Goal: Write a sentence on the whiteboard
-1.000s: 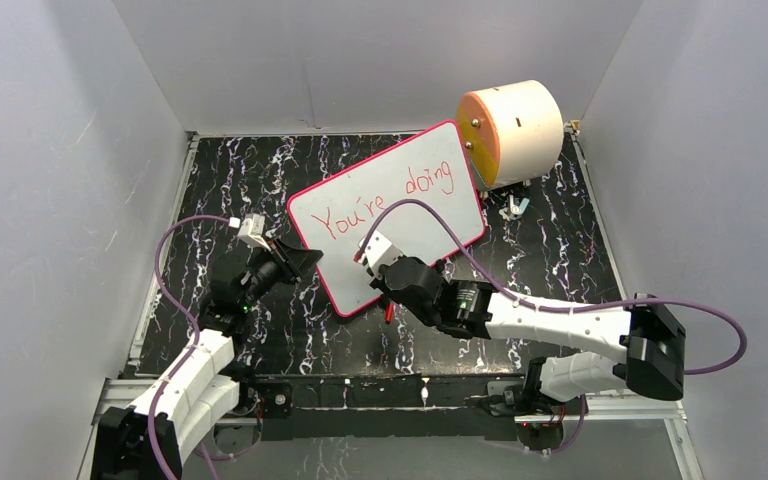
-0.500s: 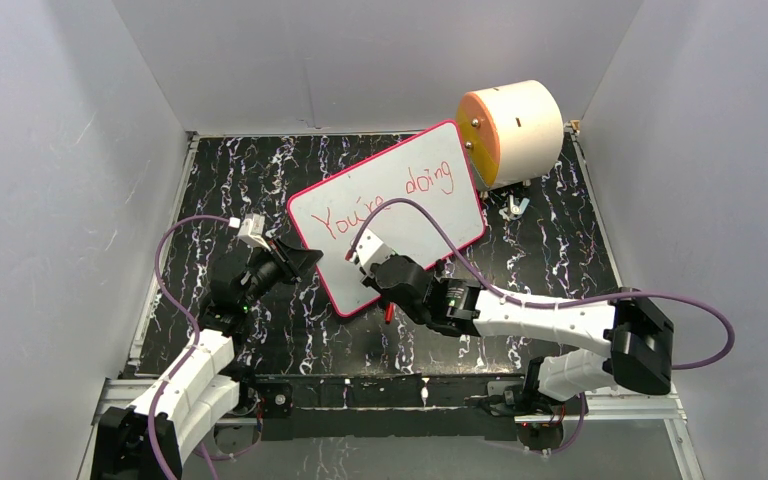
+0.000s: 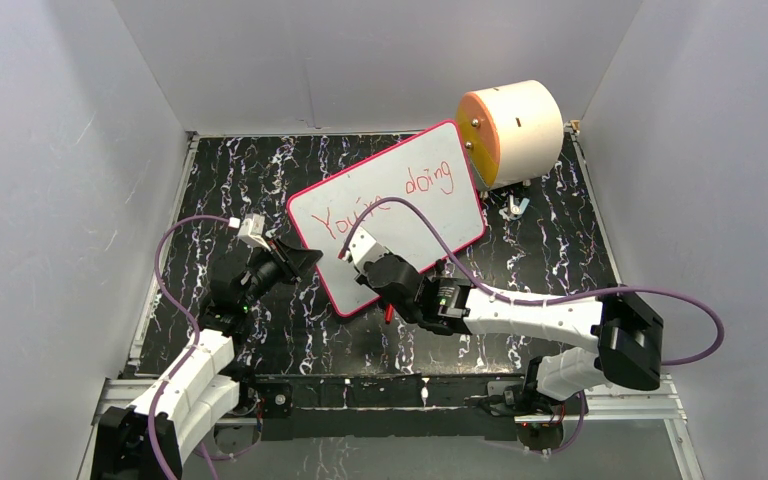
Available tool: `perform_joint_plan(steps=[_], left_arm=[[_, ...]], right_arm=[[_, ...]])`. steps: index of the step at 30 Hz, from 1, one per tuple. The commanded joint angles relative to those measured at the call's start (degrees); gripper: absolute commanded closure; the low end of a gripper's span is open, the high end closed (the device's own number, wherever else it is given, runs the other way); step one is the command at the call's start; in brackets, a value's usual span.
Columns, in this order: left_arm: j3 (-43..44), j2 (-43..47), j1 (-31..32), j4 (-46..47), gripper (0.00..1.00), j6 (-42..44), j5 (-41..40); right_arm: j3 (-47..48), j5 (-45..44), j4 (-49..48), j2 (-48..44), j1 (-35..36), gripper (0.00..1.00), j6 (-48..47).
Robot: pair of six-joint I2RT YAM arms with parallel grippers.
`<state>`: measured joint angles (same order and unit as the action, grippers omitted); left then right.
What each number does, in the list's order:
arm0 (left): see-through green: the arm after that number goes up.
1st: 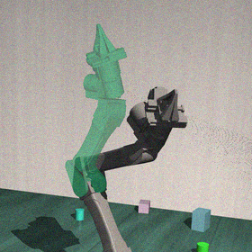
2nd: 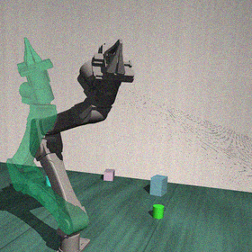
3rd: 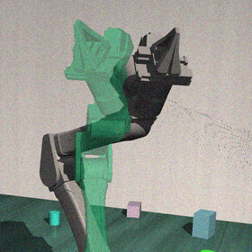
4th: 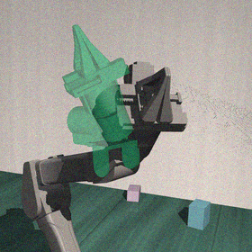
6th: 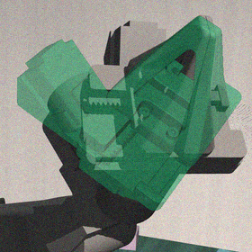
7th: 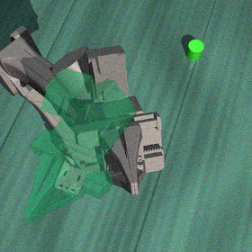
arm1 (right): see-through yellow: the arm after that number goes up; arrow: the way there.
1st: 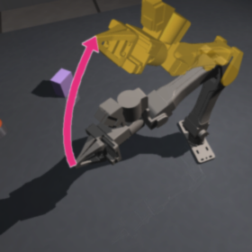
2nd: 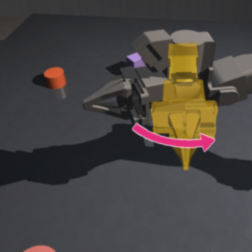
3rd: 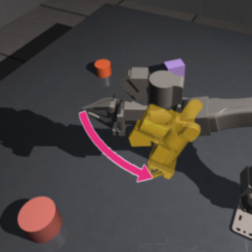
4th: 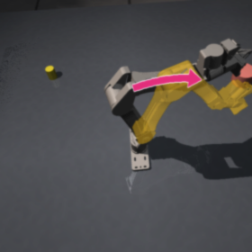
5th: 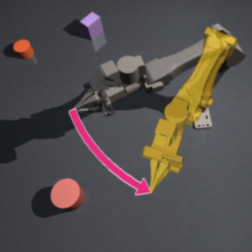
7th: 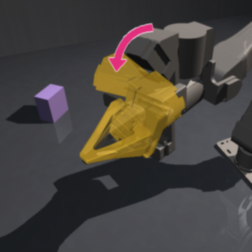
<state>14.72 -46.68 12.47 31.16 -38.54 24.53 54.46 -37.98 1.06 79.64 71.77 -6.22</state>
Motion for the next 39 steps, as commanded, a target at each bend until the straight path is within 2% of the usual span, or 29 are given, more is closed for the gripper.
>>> perform_joint_plan(steps=[1, 24, 39], left_arm=[[-0.04, 0.71, -0.28, -0.05, 1.00, 0.41, -0.93], [0.20, 0.36, -0.26, -0.13, 1.00, 0.26, -1.23], [0.61, 0.53, -0.26, -1.34, 1.00, 0.35, -1.94]], right_arm=[[3.32, -1.91, -3.26, 0.92, 0.30, 1.00, -0.01], [2.94, 0.43, -6.38, 0.63, 0.25, 1.00, -0.29], [2.63, 5.05, 0.04, -1.22, 0.28, 1.00, 1.24]])
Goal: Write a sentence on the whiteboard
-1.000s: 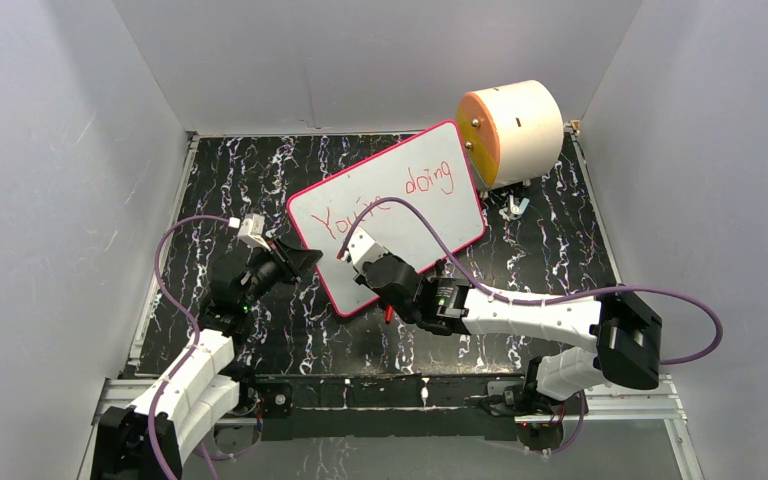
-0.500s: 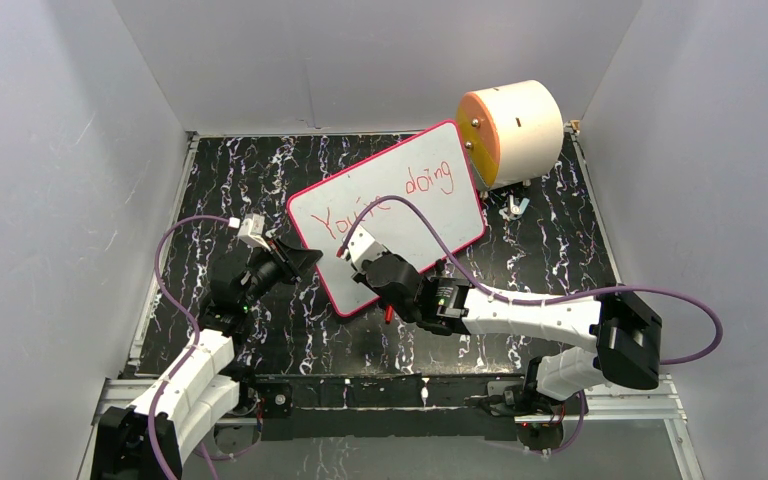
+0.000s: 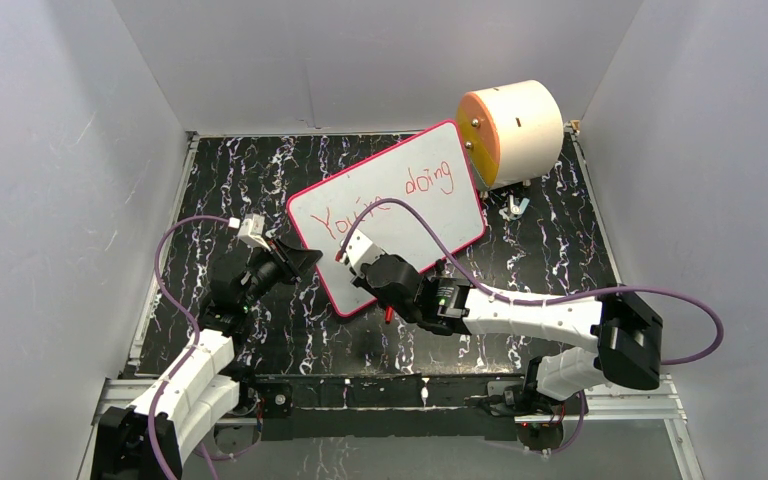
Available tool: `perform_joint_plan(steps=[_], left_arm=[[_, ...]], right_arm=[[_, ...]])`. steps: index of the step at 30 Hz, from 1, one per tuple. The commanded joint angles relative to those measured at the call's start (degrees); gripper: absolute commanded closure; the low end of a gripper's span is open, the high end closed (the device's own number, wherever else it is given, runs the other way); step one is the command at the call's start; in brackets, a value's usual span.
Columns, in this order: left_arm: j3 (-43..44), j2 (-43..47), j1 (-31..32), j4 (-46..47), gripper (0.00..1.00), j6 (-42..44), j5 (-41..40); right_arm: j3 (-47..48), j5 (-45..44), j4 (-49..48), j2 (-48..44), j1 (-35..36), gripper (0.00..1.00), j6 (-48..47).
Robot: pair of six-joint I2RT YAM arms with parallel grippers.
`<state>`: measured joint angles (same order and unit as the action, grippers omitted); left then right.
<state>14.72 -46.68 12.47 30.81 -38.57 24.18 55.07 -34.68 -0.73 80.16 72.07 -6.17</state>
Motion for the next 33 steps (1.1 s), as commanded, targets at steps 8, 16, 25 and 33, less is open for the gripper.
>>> perform_joint_plan(steps=[8, 16, 25, 33], left_arm=[[0.90, 0.76, -0.30, -1.57, 1.00, 0.33, -1.85], [0.92, 0.71, -0.26, -1.72, 1.00, 0.37, -2.04], [0.92, 0.45, -0.25, -1.71, 1.00, 0.39, -1.87], [1.01, 0.27, -0.25, -1.72, 1.00, 0.38, -1.82]], right_arm=[[1.63, 1.83, 4.68, -2.06, -0.02, 1.00, 2.12], [1.09, -1.86, 4.99, -1.98, 0.00, 1.00, 2.08], [0.48, -4.25, 2.48, -2.22, -0.09, 1.00, 1.83], [0.21, -4.49, -0.57, -2.34, -0.79, 1.00, 1.24]])
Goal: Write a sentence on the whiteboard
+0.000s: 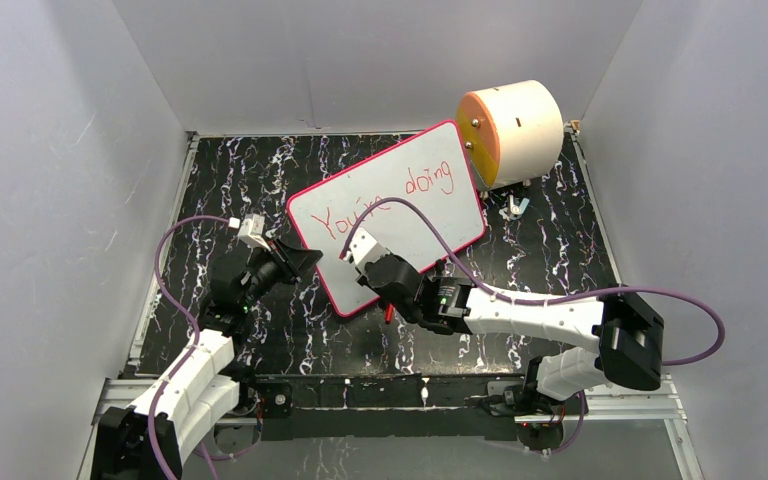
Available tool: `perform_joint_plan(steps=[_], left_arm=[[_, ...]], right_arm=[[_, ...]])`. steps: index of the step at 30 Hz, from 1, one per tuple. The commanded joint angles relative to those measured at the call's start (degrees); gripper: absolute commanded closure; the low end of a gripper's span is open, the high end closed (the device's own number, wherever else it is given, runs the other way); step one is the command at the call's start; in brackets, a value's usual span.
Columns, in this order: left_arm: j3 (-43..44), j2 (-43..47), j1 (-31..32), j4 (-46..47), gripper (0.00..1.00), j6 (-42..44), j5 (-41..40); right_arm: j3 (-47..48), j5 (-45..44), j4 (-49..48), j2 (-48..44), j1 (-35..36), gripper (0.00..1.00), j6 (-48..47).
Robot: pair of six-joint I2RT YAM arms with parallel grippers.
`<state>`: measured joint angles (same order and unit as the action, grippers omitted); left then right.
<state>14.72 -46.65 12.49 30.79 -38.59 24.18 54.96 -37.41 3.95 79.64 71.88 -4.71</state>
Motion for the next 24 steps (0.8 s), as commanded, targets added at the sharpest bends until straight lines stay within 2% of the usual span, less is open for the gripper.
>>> perform_joint_plan(steps=[1, 13, 24], left_arm=[[1.01, 0.20, -0.27, -1.69, 1.00, 0.36, -1.83], [1.18, -0.27, -0.28, -1.50, 1.00, 0.31, -1.72], [1.28, -0.36, -0.28, -1.34, 1.00, 0.20, -1.64]], right_arm=[[0.33, -1.71, -5.55, -1.84, -0.72, 1.00, -0.30], [0.85, 0.14, -5.53, -1.15, -1.59, 1.00, -0.59], [2.07, 2.72, 3.16, -1.41, -1.61, 1.00, 2.51]])
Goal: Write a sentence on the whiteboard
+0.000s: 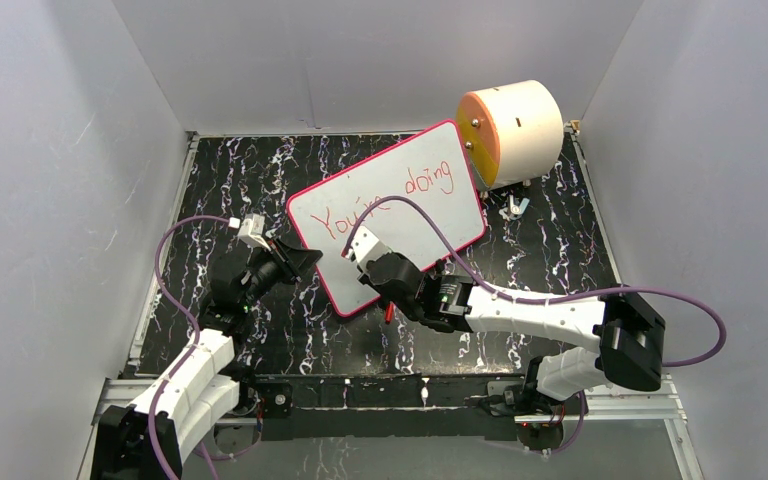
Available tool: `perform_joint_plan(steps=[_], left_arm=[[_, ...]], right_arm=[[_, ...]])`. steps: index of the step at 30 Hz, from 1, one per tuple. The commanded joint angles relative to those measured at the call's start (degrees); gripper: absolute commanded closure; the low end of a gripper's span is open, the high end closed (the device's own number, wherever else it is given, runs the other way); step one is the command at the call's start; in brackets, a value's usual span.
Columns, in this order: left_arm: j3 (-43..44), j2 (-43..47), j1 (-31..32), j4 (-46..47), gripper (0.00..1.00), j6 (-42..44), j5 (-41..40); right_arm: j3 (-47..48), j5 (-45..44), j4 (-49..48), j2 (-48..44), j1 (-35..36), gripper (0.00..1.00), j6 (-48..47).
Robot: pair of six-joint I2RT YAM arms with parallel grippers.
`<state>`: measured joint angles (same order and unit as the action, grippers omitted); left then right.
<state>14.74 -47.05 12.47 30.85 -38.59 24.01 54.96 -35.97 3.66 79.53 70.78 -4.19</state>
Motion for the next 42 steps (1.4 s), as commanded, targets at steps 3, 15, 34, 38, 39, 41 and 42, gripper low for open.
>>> perform_joint_plan(steps=[3, 15, 34, 38, 39, 41, 42], left_arm=[[1.25, -0.06, -0.25, -1.41, 1.00, 0.18, -1.42], [1.25, -0.15, -0.25, -1.45, 1.00, 0.00, -1.41], [1.30, -0.18, -0.25, -1.66, 1.00, -0.36, -1.08], [1.34, -0.17, -0.30, -1.66, 1.00, -0.44, -1.12], [1.34, -0.23, -0.26, -1.67, 1.00, -0.51, -1.14], [1.34, -0.24, -0.25, -1.70, 1.00, -0.51, -1.06], [1.34, -0.22, -0.27, -1.75, 1.00, -0.51, -0.99]], right_arm=[[2.23, 1.82, 5.10, -1.58, -0.47, 1.00, 2.63], [3.36, 5.08, 10.44, -0.91, -0.38, 1.00, 3.75], [4.25, 6.88, 6.41, 0.94, 0.03, 1.00, 4.62], [3.87, 7.09, 4.89, 0.65, 0.04, 1.00, 4.47], [3.74, 7.21, 4.22, 0.39, -0.01, 1.00, 4.45], [3.17, 7.43, 2.85, -0.30, -0.02, 1.00, 4.45], [2.84, 7.48, 2.17, -0.66, -0.03, 1.00, 4.41]])
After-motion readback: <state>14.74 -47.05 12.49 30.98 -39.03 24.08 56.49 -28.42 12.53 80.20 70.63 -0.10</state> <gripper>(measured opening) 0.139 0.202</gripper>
